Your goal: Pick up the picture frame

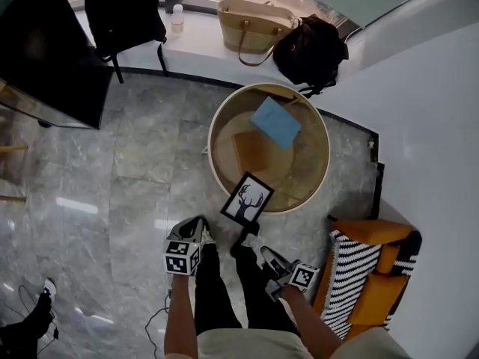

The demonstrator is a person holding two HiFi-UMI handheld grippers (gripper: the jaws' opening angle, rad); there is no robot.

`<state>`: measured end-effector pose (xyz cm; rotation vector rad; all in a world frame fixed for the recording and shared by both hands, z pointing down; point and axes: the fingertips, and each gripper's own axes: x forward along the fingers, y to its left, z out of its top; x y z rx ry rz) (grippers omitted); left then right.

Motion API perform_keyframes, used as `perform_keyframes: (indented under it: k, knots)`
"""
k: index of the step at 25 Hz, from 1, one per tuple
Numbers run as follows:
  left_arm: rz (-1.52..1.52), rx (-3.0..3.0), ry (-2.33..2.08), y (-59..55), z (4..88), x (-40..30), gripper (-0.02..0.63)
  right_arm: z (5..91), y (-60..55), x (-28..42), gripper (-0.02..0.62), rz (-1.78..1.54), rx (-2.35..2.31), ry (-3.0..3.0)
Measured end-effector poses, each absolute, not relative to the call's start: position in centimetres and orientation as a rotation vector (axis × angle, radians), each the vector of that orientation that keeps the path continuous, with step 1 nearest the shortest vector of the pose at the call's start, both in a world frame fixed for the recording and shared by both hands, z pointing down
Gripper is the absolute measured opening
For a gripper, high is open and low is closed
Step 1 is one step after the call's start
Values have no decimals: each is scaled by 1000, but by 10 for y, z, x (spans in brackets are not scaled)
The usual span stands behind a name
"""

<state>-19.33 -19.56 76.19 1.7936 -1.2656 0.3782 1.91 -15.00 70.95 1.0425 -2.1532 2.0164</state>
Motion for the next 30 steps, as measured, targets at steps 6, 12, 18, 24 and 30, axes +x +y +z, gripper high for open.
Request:
perform_keyframes:
  k: [6, 12, 18, 24, 30]
  knots:
    - [508, 1825, -1175, -189, 813, -150, 20, 772, -131, 50, 35, 2073, 1060, -2076]
    - [737, 1904, -1064, -176, 852, -107, 20, 825, -156, 71, 35, 2039, 1052, -2127]
    - [719, 1810, -1104, -167, 876, -75, 20, 871, -174, 104, 35, 1966, 963, -2140]
    - [701, 1645, -1140, -147, 904, -40, 20, 912, -193, 131, 35, 1962, 896, -2097]
    - [778, 1652, -1086, -139, 925, 1, 20, 917, -202, 139, 35, 1993, 853, -2136]
